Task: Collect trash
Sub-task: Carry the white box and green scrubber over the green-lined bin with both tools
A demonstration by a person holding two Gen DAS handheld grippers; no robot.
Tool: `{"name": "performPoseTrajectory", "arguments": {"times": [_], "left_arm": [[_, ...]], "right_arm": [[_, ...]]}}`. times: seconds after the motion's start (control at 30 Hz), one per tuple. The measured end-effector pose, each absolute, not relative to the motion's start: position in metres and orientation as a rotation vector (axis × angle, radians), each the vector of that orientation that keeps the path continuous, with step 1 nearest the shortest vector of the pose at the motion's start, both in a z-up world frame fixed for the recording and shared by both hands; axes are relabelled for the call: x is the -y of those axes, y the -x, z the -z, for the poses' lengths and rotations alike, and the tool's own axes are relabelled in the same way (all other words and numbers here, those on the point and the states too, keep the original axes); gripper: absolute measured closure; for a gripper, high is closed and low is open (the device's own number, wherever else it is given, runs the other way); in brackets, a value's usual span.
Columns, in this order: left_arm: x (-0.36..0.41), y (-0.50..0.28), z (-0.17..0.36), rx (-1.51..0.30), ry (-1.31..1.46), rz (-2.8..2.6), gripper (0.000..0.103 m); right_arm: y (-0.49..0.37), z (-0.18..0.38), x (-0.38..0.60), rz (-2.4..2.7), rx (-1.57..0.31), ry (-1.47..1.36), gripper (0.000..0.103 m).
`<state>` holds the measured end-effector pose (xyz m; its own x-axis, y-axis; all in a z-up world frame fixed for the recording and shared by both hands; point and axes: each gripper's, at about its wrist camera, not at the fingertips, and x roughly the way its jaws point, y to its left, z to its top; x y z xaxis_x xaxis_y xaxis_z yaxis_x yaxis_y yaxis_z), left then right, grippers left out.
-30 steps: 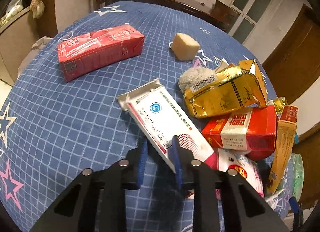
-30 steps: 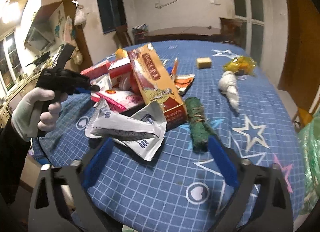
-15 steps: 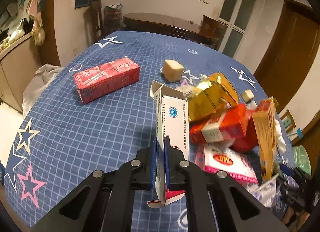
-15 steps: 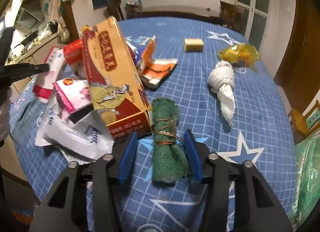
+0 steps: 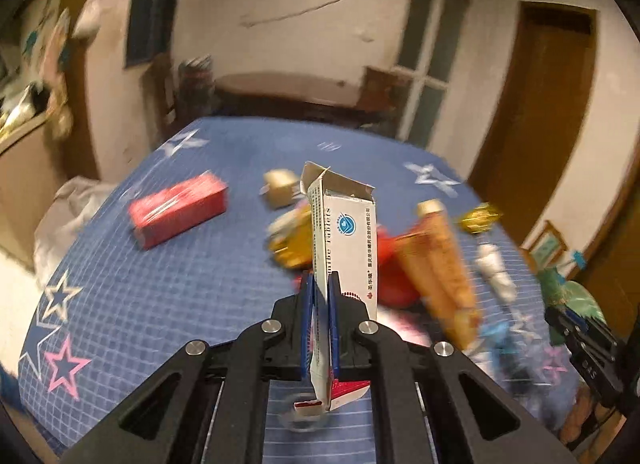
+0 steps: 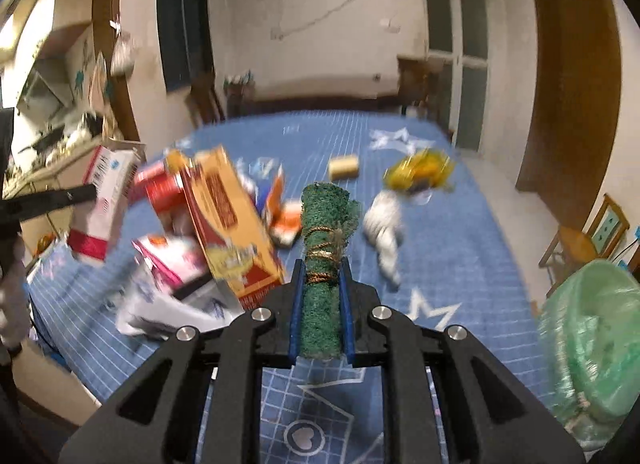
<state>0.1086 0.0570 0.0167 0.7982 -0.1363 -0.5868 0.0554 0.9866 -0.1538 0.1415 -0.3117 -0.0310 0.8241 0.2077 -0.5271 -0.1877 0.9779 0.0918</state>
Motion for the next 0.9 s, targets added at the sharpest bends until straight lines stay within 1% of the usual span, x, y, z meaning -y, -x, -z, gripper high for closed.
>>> {"name": "performPoseTrajectory", "arguments": {"times": [0.17, 0.27, 0.57, 0.73, 0.9], "left_arm": [[0.01, -0.102, -0.043, -0.594, 0.087, 0.237, 0.095], [0.054, -0.107, -0.056, -0.575, 0.068, 0.311, 0.094], [0.204, -0.121, -0.086, -0.552, 0.019, 0.556, 0.094], [0.281, -0.122, -0.086, -0.569, -0.014, 0.661, 0.094], [0.35, -0.134, -0.064, -0.635, -0.042, 0.741, 0.094]], "right_arm": [[-0.122, -0.006, 0.336, -0.164, -0.473, -0.024, 0.089], [-0.112, -0.019, 0.357, -0.115, -0.448, -0.024, 0.089], [-0.086, -0.038, 0.452, 0.101, -0.442, -0.032, 0.089], [-0.08, -0.039, 0.505, 0.202, -0.472, -0.05, 0.089], [-0.08, -0.026, 0.551, 0.275, -0.521, -0.087, 0.089]]}}
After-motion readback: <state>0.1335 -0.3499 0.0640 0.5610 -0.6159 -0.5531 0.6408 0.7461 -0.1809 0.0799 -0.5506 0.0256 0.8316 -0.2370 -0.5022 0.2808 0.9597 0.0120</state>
